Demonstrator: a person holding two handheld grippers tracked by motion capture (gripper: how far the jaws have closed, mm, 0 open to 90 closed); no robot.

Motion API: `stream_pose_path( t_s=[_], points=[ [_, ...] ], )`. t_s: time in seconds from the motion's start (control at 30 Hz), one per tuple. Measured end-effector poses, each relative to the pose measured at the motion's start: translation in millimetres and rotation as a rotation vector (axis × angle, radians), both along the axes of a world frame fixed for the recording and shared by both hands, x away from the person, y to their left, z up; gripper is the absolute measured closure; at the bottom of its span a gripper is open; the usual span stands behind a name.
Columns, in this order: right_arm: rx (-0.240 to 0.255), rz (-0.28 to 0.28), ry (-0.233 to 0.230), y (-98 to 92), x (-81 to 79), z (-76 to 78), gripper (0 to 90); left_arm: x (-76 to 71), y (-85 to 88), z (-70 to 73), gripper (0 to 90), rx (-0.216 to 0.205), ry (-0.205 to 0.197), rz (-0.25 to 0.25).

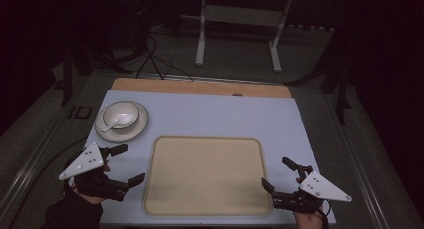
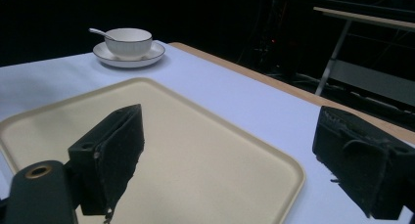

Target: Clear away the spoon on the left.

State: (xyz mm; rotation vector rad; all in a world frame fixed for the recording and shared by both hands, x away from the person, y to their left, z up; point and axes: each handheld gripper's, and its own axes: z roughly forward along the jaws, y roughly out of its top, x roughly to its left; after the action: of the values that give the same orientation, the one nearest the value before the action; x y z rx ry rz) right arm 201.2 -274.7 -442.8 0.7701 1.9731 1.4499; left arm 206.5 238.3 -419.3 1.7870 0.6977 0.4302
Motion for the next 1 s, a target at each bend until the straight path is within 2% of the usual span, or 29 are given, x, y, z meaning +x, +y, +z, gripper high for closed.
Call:
stream_pose_path(
  t_s=[0.17,0.5,0.57,0.73,0.9,1.0],
  points=[
    [-0.006,0.001,0.002,0.8,0.0,-0.3,11.8,5.8,10.1,8.5,2.3,-0.014,-0.005,0.021],
    [-0.007,0.003,0.004,1.5,0.1,-0.6,11.8,18.5,23.9,21.7,3.2,0.029,-0.008,0.083],
    [-0.007,0.004,0.004,1.7,0.4,-0.7,11.8,25.6,29.5,23.4,3.2,0.033,0.010,0.105],
    [0.003,0.013,0.010,1.3,0.7,-1.0,11.8,34.4,38.0,24.4,3.2,0.058,0.024,0.156],
    [-0.005,0.016,0.008,2.2,0.3,-1.1,11.8,44.5,52.7,21.9,4.1,0.035,0.040,0.212],
    [-0.009,0.016,0.009,2.7,0.1,-1.2,11.8,52.9,60.7,17.9,4.1,0.026,0.068,0.247]
  ],
)
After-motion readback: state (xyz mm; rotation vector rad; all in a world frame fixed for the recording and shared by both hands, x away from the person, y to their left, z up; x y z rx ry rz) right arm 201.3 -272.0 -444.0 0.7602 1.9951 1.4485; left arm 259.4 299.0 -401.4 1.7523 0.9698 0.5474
